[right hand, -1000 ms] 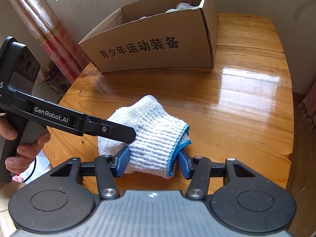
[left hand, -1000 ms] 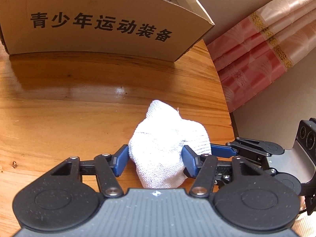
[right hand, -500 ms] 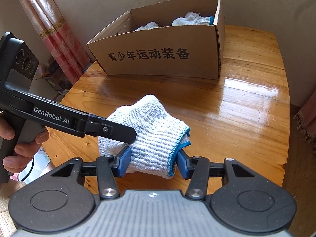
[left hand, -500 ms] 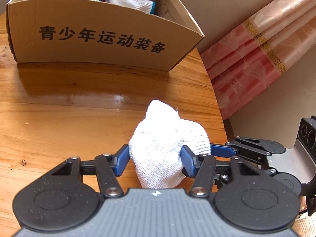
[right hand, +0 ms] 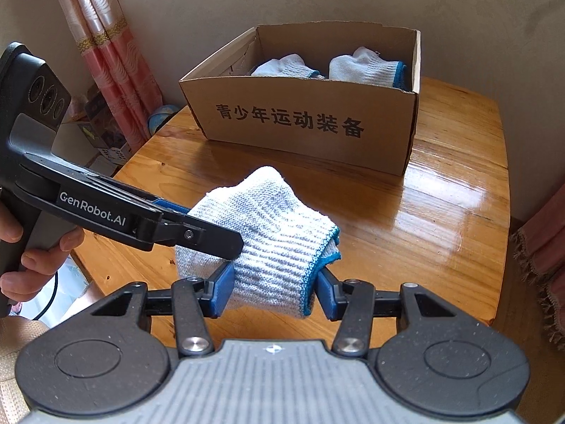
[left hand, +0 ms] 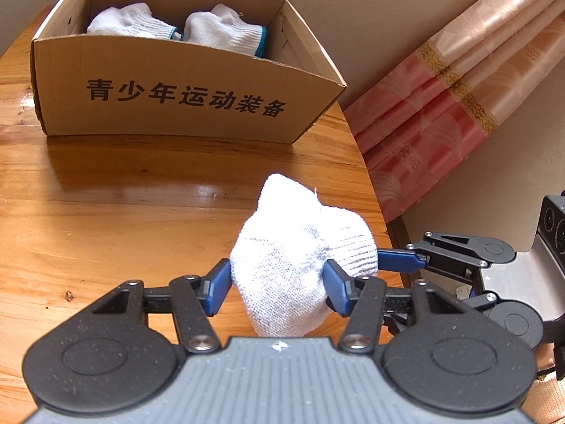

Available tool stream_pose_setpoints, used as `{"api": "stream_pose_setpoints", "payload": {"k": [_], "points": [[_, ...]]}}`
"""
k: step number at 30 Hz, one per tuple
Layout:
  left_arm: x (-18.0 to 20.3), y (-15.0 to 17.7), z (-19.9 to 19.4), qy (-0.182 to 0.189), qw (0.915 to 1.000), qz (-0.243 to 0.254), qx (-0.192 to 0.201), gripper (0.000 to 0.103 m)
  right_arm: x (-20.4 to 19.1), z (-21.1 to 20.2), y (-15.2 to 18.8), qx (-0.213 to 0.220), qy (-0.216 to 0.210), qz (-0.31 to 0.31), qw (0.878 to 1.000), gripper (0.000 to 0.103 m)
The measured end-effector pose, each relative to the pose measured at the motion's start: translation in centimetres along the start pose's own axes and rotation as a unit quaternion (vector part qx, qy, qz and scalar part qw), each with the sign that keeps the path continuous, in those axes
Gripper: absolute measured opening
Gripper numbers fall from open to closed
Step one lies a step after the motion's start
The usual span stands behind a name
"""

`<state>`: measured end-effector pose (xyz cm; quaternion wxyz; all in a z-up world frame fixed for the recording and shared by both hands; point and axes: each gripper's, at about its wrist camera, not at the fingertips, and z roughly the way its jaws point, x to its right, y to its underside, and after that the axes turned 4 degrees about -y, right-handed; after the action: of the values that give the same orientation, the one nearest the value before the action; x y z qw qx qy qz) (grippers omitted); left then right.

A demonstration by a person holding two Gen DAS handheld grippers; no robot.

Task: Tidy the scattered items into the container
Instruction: 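Lift the held glove with both tools and carry it over the box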

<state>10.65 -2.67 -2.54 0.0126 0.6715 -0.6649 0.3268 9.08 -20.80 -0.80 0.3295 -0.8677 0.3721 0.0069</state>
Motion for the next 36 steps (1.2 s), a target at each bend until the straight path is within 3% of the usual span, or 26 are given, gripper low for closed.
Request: {"api": "stream_pose_setpoints", "payload": {"k": [16,36], "points": [[-2.0,-2.3,-3.8,0.010,0.9992,-0.007,0.038,0.055,-3.2,-0.2,-4.6,0.006,0.018,-0.052,0.998,0.055],[-1.0,-9.2,-7.1,-0.012,0.9960,0.036,0.081,0.056,-3.1,-1.4,-11.2,0.058,0.026,-0.079,0.995,0.055]]}}
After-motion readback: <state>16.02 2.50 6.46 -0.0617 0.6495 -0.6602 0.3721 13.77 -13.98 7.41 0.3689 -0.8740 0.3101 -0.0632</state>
